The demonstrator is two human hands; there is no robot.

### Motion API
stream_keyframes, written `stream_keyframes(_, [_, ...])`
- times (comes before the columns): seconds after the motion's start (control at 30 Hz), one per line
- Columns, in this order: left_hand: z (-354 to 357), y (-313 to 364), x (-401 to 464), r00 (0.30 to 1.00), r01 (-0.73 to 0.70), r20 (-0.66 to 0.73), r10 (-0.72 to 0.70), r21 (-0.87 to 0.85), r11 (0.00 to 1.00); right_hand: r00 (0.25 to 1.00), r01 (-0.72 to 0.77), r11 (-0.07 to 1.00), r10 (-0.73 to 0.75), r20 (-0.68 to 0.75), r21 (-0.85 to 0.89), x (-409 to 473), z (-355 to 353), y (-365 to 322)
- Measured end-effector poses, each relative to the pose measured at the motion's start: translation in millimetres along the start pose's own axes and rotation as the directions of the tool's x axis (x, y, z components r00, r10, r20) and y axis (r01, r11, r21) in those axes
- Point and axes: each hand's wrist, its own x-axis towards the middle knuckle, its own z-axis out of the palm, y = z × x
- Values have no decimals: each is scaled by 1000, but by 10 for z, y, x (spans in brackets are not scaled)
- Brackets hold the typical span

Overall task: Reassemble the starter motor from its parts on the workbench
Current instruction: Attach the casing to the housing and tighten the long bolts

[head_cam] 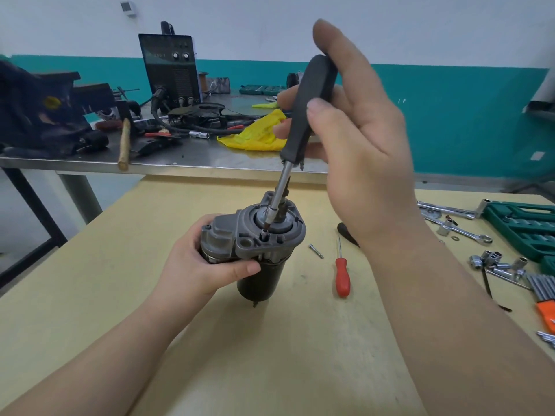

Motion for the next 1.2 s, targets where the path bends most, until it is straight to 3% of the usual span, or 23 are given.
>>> stream_keyframes(0.27, [29,-39,11,999,-38,-23,40,94,995,997,38,999,-40,-71,-24,7,42,-14])
stream_keyframes(0.43, [41,-36,0,999,-29,-26,32,121,992,998,-1,994,8,-61,110,-24,-20,9])
stream_keyframes(0.63, [70,-36,-13,998,-31,-53,39,139,990,992,21,1000,-20,-126,0,4,-33,10])
stream_keyframes(0.83, [80,-40,-9,998,-14,-62,22,140,990,994,-44,986,60,-95,161,-8,-46,41])
stream_keyframes(1.03, [89,-39,-8,998,-4,-62,14,147,989,984,-19,999,27,-176,49,9,-20,49])
stream_keyframes(1.2, [99,-23,-8,998,-2,-55,10,149,989,985,-56,980,85,-147,190,-1,-35,61])
